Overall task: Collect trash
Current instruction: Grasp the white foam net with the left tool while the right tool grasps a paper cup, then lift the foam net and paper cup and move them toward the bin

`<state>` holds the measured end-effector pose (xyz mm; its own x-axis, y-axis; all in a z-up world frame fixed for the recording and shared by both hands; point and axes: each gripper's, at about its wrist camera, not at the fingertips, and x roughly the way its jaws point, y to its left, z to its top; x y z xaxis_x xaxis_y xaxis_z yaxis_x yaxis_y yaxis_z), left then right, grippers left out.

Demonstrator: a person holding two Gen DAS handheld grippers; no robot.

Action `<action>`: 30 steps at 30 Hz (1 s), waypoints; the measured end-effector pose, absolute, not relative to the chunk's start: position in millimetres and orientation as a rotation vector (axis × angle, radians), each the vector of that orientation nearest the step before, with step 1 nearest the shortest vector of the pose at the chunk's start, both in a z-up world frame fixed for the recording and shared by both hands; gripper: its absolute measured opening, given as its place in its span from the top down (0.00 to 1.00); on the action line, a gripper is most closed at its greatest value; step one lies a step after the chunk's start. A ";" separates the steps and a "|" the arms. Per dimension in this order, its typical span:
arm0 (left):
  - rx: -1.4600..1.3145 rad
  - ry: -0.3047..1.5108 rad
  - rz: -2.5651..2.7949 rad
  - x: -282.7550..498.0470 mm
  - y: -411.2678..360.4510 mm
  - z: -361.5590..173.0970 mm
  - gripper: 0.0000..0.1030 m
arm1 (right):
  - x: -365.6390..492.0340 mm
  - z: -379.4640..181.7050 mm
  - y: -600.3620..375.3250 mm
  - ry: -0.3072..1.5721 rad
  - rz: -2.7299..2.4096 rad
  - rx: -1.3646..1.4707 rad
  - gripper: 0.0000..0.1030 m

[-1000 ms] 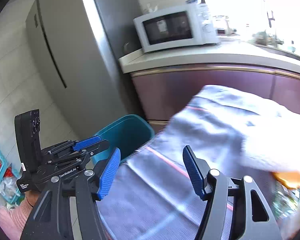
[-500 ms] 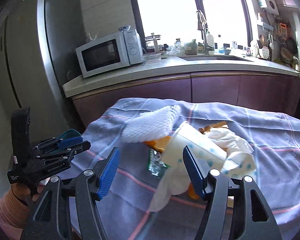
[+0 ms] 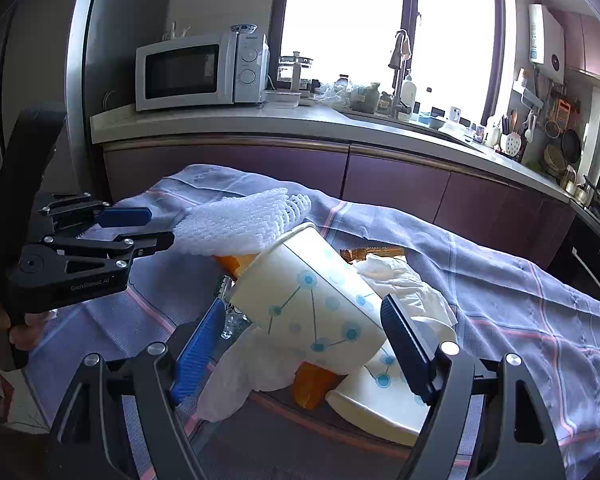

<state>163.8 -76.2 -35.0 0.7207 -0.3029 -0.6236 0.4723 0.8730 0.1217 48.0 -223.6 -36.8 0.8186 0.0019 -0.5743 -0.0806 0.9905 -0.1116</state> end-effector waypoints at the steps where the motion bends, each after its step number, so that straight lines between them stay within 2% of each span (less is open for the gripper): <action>1: 0.292 0.633 -0.438 165.5 -78.9 -35.7 0.60 | 49.0 -37.7 -222.5 0.609 0.044 -0.150 0.25; 9: 0.386 0.640 -0.469 173.7 -101.6 -45.2 0.54 | 55.9 -44.8 -214.2 0.611 0.040 -0.279 0.25; 11: 0.403 0.641 -0.482 174.0 -104.6 -46.3 0.53 | 56.5 -45.5 -215.0 0.614 0.039 -0.287 0.29; 13: 0.410 0.647 -0.507 175.0 -106.5 -46.8 0.49 | 57.5 -45.9 -217.0 0.624 0.043 -0.288 0.38; 14: 0.415 0.647 -0.511 175.3 -108.0 -47.3 0.48 | 57.2 -45.2 -218.5 0.624 0.044 -0.284 0.40; 16: 0.433 0.647 -0.504 177.0 -110.7 -48.7 0.48 | 56.4 -42.6 -221.5 0.622 0.050 -0.272 0.49; 18: 0.429 0.656 -0.508 179.7 -111.2 -49.4 0.49 | 54.6 -40.1 -224.3 0.617 0.051 -0.264 0.54; 19: 0.428 0.663 -0.505 181.4 -111.5 -50.0 0.52 | 53.6 -38.8 -225.9 0.614 0.054 -0.255 0.55; 21: 0.421 0.681 -0.496 186.1 -111.8 -51.5 0.64 | 51.8 -36.4 -229.3 0.607 0.058 -0.236 0.59; 23: 0.400 0.695 -0.500 188.7 -109.9 -52.1 0.80 | 49.2 -33.5 -231.6 0.597 0.059 -0.224 0.61; 27: 0.356 0.685 -0.501 186.2 -102.8 -48.1 0.92 | 44.2 -25.9 -237.4 0.578 0.064 -0.187 0.67; 30: 0.322 0.673 -0.495 181.3 -93.5 -43.8 0.92 | 40.8 -18.6 -240.4 0.560 0.073 -0.156 0.70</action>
